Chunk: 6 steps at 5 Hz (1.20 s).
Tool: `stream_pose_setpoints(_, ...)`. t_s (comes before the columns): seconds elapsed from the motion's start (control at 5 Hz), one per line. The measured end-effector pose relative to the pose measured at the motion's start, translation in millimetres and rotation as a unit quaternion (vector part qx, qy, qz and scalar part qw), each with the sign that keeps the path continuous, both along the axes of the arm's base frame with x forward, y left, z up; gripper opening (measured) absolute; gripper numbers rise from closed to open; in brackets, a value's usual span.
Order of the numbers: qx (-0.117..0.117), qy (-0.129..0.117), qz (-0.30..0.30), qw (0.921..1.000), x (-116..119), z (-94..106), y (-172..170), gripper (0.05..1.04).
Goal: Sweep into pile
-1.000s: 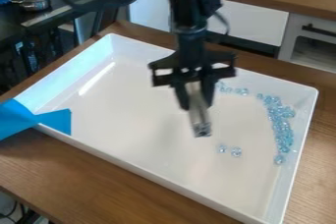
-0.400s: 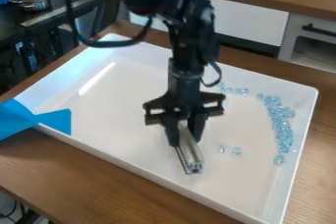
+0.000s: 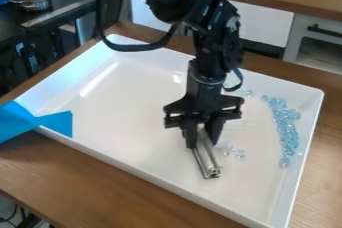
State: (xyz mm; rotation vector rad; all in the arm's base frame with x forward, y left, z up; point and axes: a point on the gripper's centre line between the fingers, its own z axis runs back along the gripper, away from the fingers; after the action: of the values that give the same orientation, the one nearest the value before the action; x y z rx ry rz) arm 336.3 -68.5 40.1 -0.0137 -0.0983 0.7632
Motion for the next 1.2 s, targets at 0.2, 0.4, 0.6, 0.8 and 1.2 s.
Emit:
stream_pose_setpoints(0.2, -0.012, -0.004, 0.010, 0.9999, 13, 1.0, -12, 0.372)
stream_pose_setpoints(0.4, -0.018, -0.004, 0.024, 0.9995, 23, 0.8, -21, 0.372)
stream_pose_setpoints(0.6, -0.021, -0.006, 0.035, 0.9992, 33, 1.0, -27, 0.372)
stream_pose_setpoints(0.8, -0.027, -0.004, 0.045, 0.9986, 40, 0.2, -38, 0.372)
stream_pose_setpoints(1.2, -0.039, -0.009, 0.061, 0.9973, 61, 2.6, -54, 0.372)
